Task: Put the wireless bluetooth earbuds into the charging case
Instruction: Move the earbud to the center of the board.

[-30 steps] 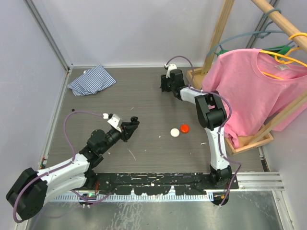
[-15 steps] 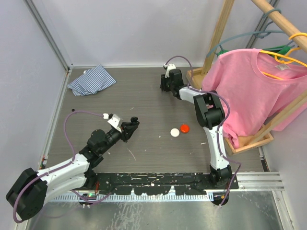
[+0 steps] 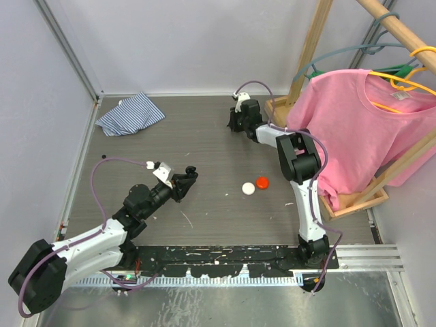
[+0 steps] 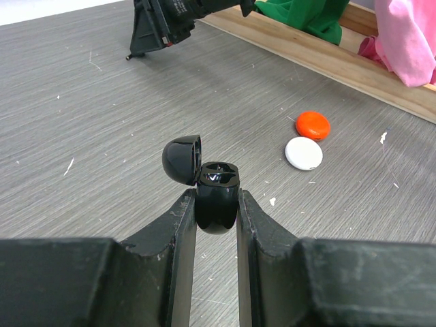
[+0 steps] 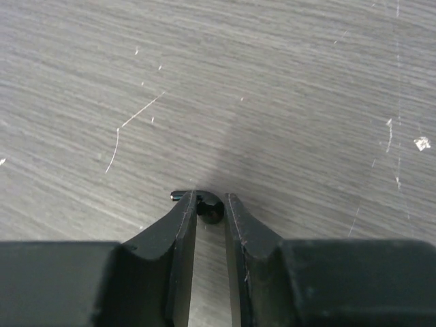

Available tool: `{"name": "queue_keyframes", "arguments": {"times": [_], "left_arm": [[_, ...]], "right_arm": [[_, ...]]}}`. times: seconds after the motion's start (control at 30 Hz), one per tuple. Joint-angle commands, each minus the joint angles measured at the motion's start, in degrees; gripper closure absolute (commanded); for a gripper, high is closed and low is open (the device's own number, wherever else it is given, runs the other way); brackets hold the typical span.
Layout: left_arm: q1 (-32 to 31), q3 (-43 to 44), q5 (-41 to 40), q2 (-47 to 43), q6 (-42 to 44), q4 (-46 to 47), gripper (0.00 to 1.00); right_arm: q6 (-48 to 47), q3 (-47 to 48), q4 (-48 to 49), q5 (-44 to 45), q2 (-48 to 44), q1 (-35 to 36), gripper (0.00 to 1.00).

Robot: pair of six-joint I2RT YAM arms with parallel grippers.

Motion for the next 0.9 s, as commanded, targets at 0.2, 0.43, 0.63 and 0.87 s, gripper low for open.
{"name": "queue_keyframes", "arguments": {"times": [0.2, 0.43, 0.63, 0.87], "left_arm": [[-0.1, 1.8, 0.3, -1.7, 0.8, 2.5, 1.0], [-0.2, 1.4, -0.8, -2.5, 1.0, 2.6, 1.0], [-0.2, 1.0, -1.6, -2.9, 1.1, 2.9, 1.0], [-0.2, 0.7, -2.5, -2.8, 1.2, 3.3, 1.0]], "right_arm": [[-4.1, -8.8, -3.8, -7.3, -9.4, 0.3, 0.82], [-8.0, -17.4, -6.7, -11.1, -18.4, 3.2, 0.82], [-12.1, -24.7, -10.8, -12.6, -25.5, 7.7, 0.82], [-17.5, -30.0, -16.4, -12.3, -30.9, 13.8, 0.81]]}}
